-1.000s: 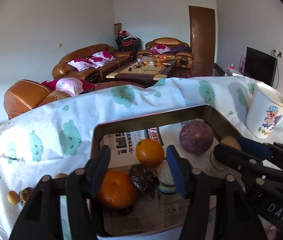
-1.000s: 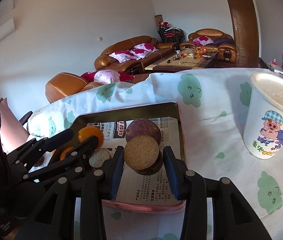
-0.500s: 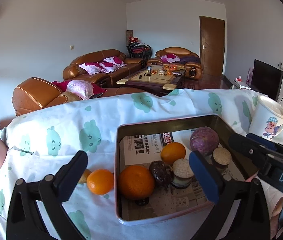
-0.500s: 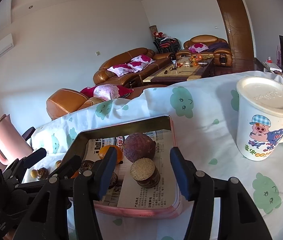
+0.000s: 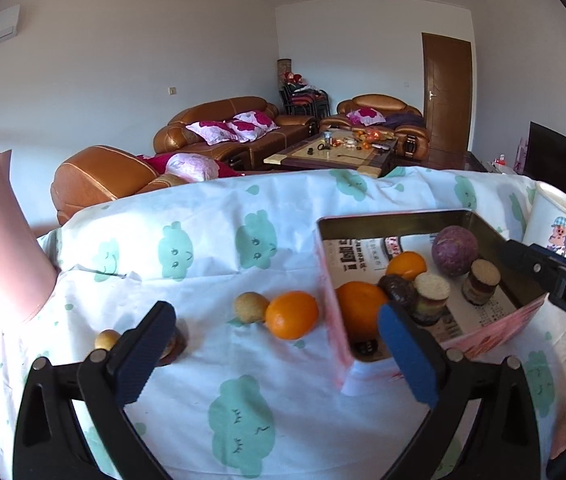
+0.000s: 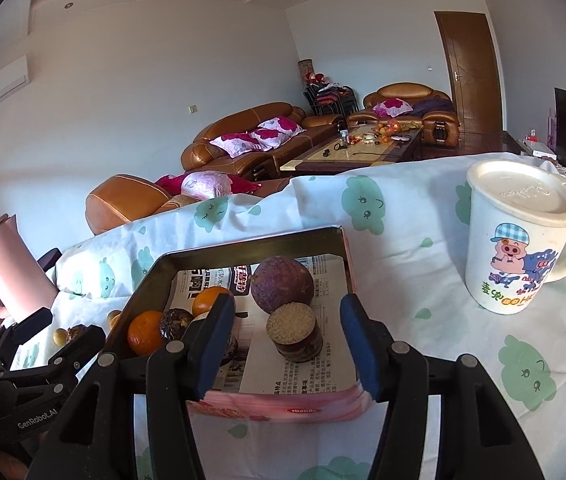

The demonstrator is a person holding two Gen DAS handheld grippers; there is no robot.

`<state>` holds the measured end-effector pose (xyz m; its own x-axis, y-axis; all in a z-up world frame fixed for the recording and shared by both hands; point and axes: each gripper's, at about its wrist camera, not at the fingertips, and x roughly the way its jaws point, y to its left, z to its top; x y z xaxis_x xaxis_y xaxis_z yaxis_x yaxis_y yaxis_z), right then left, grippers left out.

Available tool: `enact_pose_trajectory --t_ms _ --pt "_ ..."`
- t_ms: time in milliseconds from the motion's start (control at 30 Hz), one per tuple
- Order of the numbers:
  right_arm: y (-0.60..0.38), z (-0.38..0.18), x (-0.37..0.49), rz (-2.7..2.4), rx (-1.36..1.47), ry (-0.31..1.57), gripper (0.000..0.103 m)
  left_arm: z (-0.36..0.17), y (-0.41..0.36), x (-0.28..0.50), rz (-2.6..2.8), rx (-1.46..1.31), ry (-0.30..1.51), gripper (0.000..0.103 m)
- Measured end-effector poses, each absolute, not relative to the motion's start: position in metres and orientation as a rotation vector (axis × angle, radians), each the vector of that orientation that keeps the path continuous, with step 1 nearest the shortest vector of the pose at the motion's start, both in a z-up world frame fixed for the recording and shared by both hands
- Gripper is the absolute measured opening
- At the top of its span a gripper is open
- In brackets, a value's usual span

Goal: Organize fruits
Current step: 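Reach the right tool to an orange on the cloth and grasp it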

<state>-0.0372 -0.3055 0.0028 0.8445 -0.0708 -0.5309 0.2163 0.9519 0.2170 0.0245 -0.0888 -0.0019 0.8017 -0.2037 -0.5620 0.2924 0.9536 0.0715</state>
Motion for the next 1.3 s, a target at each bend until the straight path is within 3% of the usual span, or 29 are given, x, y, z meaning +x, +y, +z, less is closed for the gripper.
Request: enact_pose_trajectory --t_ms 400,667,900,1067,1300 --pt "-0.241 0.008 -0.029 -0.086 0.049 0.567 0.057 -0.015 -0.009 0.044 -0.125 0.147 0.675 0.103" --pt "-0.166 0.020 0.024 0.154 -0.178 0.695 0.057 -0.016 0.015 0.054 -0.078 0.183 0.687 0.102" --pt "-0.110 -0.002 0.062 0.270 -0.455 0.874 0.057 -0.010 0.030 0.059 -0.080 0.131 0.707 0.099" --pt "-0.099 -0.022 0.084 0.288 -0.592 0.987 0.038 -0.009 0.038 0.061 -0.066 0.109 0.719 0.099" --pt "-0.092 -0.025 0.093 0.352 -0.769 1.076 0.040 -0.010 0.041 0.064 -0.069 0.089 0.740 0.099"
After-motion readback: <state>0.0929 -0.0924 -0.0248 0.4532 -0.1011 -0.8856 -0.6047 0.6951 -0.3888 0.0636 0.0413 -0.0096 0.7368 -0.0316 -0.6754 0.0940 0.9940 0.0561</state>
